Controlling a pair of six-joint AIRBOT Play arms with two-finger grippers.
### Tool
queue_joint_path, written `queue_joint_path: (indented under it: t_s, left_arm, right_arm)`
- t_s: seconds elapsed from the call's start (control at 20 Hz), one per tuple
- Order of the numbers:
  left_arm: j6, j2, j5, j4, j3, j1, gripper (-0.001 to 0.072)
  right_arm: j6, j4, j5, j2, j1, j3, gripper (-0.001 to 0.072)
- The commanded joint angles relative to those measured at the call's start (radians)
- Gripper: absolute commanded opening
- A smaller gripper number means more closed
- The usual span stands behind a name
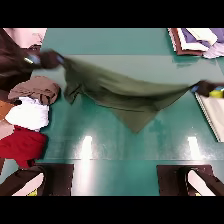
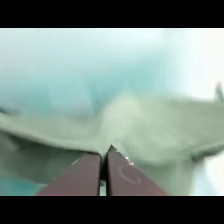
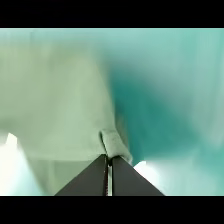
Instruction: Fold the shirts.
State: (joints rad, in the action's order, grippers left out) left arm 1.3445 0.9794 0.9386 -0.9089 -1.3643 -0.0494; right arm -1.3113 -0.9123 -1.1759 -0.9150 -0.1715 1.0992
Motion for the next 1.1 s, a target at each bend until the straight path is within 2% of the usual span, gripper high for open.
queue_joint_path:
  t_s: [0.0, 0.3, 0.55, 0.75, 0.9, 1.05]
  left_arm:
    - [-0.024, -0.107, 0.0, -0.014, -0.263, 0.064, 0.0022]
    - [-0.036, -0.127, -0.015, -0.014, -0.703, 0.064, 0.0022]
    - [-0.005, -0.13, -0.034, 0.0, -0.861, 0.064, 0.0022]
    - [0.044, -0.129, 0.036, -0.02, -0.793, 0.064, 0.0022]
    - [0.085, -0.123, 0.115, -0.027, -0.591, 0.064, 0.0022]
    - [0.09, -0.064, 0.192, -0.033, -0.357, 0.064, 0.0022]
  right_arm:
    - [-0.008, -0.005, 0.015, 0.073, -0.079, 0.29, 0.0014]
    - [-0.009, -0.005, 0.012, 0.075, -0.182, 0.735, 0.0014]
    - [-0.039, -0.006, -0.077, 0.049, -0.287, 0.955, 0.0014]
    - [-0.075, -0.005, -0.223, -0.038, -0.323, 1.059, 0.0013]
    - [-0.086, -0.013, -0.295, -0.09, -0.272, 0.94, 0.0013]
    - [-0.087, -0.19, -0.37, -0.189, -0.121, 0.801, 0.0013]
